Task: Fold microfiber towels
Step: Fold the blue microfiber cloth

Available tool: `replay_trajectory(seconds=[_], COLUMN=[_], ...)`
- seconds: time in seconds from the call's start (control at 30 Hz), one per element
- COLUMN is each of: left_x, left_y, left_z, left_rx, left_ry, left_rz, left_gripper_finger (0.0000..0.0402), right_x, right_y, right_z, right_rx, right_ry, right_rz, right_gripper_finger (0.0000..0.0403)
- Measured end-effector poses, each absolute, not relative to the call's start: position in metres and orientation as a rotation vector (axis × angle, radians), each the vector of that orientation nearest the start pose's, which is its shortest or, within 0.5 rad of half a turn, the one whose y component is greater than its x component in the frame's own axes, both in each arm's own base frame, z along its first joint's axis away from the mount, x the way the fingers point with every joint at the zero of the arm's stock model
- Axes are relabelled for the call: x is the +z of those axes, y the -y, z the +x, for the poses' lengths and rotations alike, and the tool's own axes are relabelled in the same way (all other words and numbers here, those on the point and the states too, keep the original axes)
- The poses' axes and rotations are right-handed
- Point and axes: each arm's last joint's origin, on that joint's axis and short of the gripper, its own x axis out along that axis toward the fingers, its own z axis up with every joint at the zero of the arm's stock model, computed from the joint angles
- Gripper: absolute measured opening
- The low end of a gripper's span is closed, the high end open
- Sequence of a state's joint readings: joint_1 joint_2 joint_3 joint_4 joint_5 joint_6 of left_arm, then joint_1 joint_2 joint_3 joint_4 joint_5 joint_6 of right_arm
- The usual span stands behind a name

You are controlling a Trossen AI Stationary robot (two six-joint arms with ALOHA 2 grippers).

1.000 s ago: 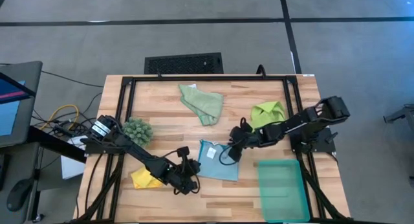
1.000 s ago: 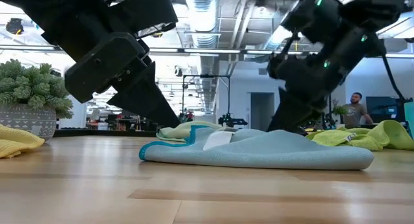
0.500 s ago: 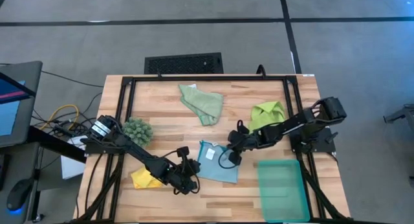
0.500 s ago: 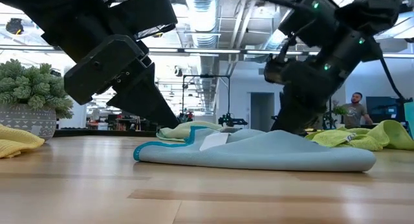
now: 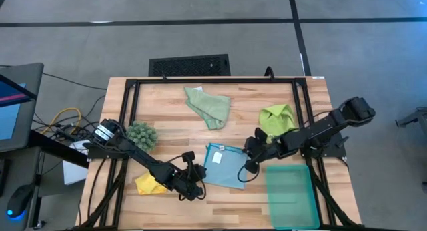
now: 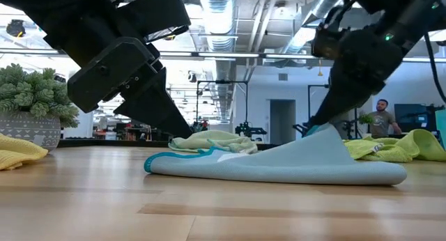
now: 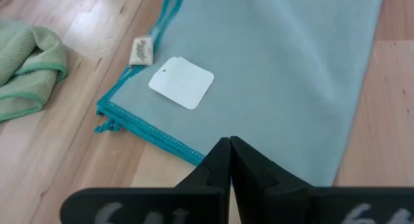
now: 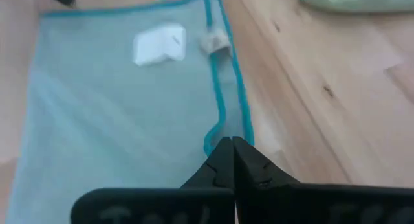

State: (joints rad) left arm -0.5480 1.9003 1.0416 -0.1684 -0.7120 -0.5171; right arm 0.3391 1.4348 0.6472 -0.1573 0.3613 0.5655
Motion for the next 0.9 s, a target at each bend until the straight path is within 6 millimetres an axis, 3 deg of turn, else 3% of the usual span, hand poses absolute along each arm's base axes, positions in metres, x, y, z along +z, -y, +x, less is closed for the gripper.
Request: replay_trajectory(seconds=[0.43,0.9], left_x=[0.131,0.132], left_y=[0.168,0.127], left_z=[0.316,0.334], left_rx=[0.400,0.552], left_ry=[-0.722,-0.699], left_rz=[0.096,0.062], left_gripper_finger=[0.0000,0.0000], right_x=[0.147,0.158], right_y=[-0.071,-0.078], right_z=[0.249,0.241], right_rx=[-0.284,-0.236], right_ry=[-0.876,-0.875], right_rz=[0.240,0.251], right_gripper_finger=[0.0012,0.0015])
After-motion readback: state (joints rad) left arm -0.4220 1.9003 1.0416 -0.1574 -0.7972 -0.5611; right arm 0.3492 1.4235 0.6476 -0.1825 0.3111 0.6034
